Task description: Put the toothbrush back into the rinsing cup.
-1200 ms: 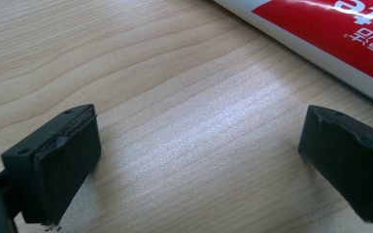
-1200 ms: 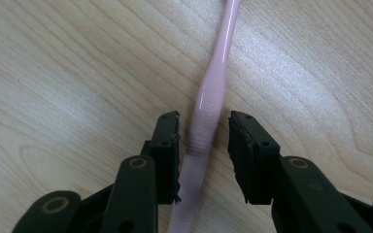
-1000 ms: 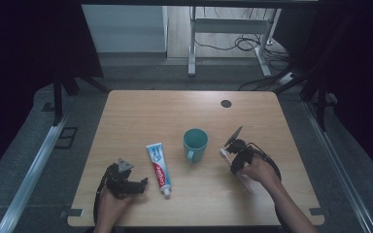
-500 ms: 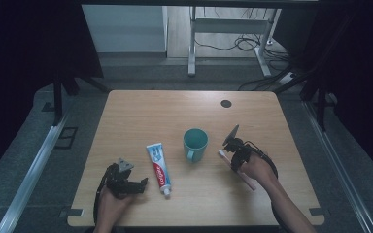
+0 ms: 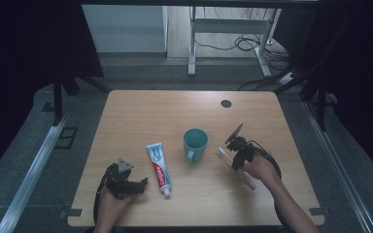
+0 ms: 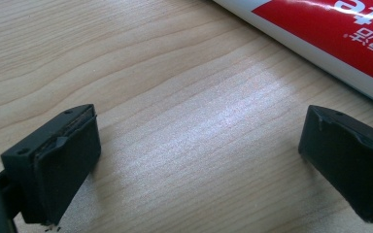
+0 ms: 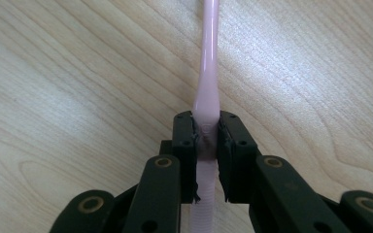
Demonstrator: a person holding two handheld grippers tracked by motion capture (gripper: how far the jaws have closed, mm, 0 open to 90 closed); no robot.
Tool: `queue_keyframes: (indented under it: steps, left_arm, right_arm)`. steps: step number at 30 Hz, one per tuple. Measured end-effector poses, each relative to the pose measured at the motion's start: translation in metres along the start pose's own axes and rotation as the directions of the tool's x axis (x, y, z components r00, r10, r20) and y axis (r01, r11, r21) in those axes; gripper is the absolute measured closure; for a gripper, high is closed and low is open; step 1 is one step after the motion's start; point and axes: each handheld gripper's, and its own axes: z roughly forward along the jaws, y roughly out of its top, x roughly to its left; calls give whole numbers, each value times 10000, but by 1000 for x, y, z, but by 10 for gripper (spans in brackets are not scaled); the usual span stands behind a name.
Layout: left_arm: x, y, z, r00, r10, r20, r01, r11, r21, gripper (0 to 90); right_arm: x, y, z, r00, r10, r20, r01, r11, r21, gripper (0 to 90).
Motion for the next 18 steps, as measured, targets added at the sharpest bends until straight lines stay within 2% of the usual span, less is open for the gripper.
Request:
queue_keyframes:
  steps: [11,18]
  left_arm:
    - [0,0,0,10000,-2,3,2,10000,-2,15]
    - [0,0,0,10000,4,-1,-4,10000,-1,15]
  right_arm:
    - [2,-7,-16,9997,-186,-144,176,9975,-688,783]
    - [4,-10,-29,9992,-349,-177,324,9915,-1259,783]
